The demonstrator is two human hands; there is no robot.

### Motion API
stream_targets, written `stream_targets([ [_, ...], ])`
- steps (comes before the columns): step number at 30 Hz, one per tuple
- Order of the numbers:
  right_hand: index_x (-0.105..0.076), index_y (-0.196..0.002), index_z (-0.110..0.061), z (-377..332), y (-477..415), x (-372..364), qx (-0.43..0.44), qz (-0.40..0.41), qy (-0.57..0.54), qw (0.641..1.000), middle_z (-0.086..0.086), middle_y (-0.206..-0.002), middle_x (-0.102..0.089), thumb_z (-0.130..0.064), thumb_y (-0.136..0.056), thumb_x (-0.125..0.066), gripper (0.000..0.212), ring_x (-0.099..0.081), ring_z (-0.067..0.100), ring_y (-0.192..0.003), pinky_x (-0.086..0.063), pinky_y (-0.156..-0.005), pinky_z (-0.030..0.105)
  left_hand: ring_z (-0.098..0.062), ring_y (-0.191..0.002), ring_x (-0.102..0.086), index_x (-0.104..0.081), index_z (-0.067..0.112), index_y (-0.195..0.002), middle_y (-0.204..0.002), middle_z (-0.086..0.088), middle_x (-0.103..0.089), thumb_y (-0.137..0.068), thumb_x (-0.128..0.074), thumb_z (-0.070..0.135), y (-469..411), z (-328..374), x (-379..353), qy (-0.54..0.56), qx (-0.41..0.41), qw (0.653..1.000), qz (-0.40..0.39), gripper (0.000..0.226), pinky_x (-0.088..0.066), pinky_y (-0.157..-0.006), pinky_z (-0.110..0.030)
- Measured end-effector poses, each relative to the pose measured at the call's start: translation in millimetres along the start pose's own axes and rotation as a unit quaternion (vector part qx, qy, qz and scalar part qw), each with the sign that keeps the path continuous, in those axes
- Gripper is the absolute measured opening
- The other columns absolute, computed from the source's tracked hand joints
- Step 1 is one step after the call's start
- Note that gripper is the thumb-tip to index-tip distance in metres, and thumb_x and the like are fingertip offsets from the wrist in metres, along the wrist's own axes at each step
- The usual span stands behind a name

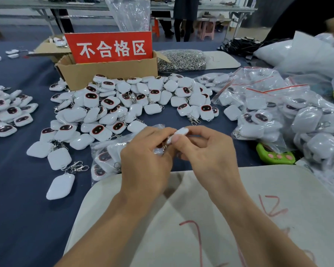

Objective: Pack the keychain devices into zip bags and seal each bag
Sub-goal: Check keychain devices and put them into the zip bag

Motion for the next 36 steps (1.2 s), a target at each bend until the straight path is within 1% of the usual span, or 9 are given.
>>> stream_targets([
  [5, -0.077, -0.102, -0.012, 3, -1, 0, -0.038, -0.036, -0.105, 0.993, 0.011, -0.091, -0.080, -0.016, -0.092, -0.076, 0.011, -0.076, 0.037, -0.094, -0.060, -0.093, 0.052, -0.003, -0.090, -0.061, -0.078, 0.029, -0.112, -0.094, 0.002, -0.069, -0.082, -0.080, 0.005, 0, 2, 0, 0.018, -0.036, 0.999, -0.008, 0.039, -0.042, -0.080, -0.005],
  [11, -0.070, -0.111, -0.008, 7, 0, 1, -0.112, 0.003, -0.221, 0.969, 0.017, -0.097, -0.079, 0.010, -0.088, -0.068, 0.029, -0.076, 0.027, -0.088, -0.064, -0.079, 0.032, -0.006, -0.092, -0.060, -0.080, 0.019, -0.113, -0.102, 0.006, -0.066, -0.088, -0.066, -0.001, 3, 1, -4, -0.003, -0.068, 0.997, -0.041, 0.035, -0.049, -0.082, -0.015],
  [16, -0.066, -0.108, -0.016, 13, -9, 18, -0.104, 0.102, -0.193, 0.970, 0.006, -0.084, -0.080, 0.013, -0.088, -0.065, 0.035, -0.077, 0.020, -0.074, -0.060, -0.068, 0.025, -0.026, -0.097, -0.060, -0.065, 0.022, -0.135, -0.101, 0.003, -0.072, -0.085, -0.067, 0.049, -4, -10, -9, -0.303, 0.007, 0.950, -0.068, 0.057, -0.030, -0.089, -0.035],
  [18, -0.062, -0.106, -0.021, 16, -10, 18, -0.104, 0.117, -0.128, 0.979, -0.001, -0.078, -0.079, 0.008, -0.086, -0.068, 0.035, -0.076, 0.017, -0.068, -0.061, -0.070, 0.029, -0.028, -0.098, -0.064, -0.060, 0.022, -0.138, -0.101, -0.001, -0.075, -0.081, -0.075, 0.046, -3, -12, -16, -0.344, 0.020, 0.932, -0.114, 0.064, -0.027, -0.089, -0.036],
  [21, -0.062, -0.098, -0.021, 16, -13, 15, -0.084, 0.112, -0.070, 0.988, -0.004, -0.076, -0.079, -0.001, -0.086, -0.072, 0.025, -0.076, 0.012, -0.065, -0.057, -0.064, 0.023, -0.027, -0.083, -0.057, -0.063, 0.015, -0.133, -0.084, -0.008, -0.073, -0.082, -0.072, 0.015, -3, -11, -14, -0.279, 0.027, 0.956, -0.092, 0.052, -0.028, -0.086, -0.034],
  [24, -0.062, -0.099, -0.016, 18, -14, 8, -0.080, 0.104, -0.082, 0.988, 0.003, -0.073, -0.078, 0.001, -0.084, -0.071, 0.025, -0.074, 0.015, -0.061, -0.056, -0.060, 0.020, -0.007, -0.075, -0.027, -0.060, 0.016, -0.138, -0.072, 0.006, -0.056, -0.088, -0.054, 0.012, -3, -7, -6, -0.167, 0.040, 0.984, -0.056, 0.050, -0.030, -0.085, -0.030],
  [29, -0.064, -0.108, -0.017, 14, -9, -28, -0.095, -0.069, -0.136, 0.984, 0.012, -0.076, -0.077, 0.003, -0.089, -0.068, 0.028, -0.065, 0.017, -0.059, -0.053, -0.052, 0.024, -0.002, -0.078, -0.040, -0.062, 0.017, -0.138, -0.073, 0.015, -0.051, -0.092, -0.049, 0.010, 0, 8, 1, -0.049, -0.008, 0.998, -0.046, 0.048, -0.035, -0.087, -0.021],
  [33, -0.071, -0.083, -0.033, 3, -1, -38, 0.061, -0.153, 0.052, 0.985, -0.009, -0.071, -0.074, -0.007, -0.087, -0.062, 0.028, -0.065, 0.003, -0.063, -0.048, -0.059, 0.016, -0.015, -0.089, -0.055, -0.059, 0.028, -0.141, -0.072, 0.013, -0.050, -0.097, -0.047, 0.012, -1, 7, 7, 0.005, 0.002, 0.999, -0.047, 0.048, -0.041, -0.093, -0.021],
  [36, -0.054, -0.064, -0.042, 0, -1, -41, 0.129, -0.149, 0.212, 0.957, -0.016, -0.058, -0.060, -0.018, -0.079, -0.052, 0.028, -0.055, 0.005, -0.058, -0.038, -0.054, 0.014, -0.017, -0.088, -0.057, -0.059, 0.036, -0.138, -0.074, 0.015, -0.052, -0.097, -0.050, 0.011, -1, 6, 8, 0.032, -0.020, 0.996, -0.076, 0.049, -0.044, -0.087, -0.026],
])
Point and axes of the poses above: each hand's wrist, its own y-axis away from the middle knuckle, its own x-axis out of the back of the hand, z = x × y, the point moved 5 cm from there along -y, towards the middle knuckle
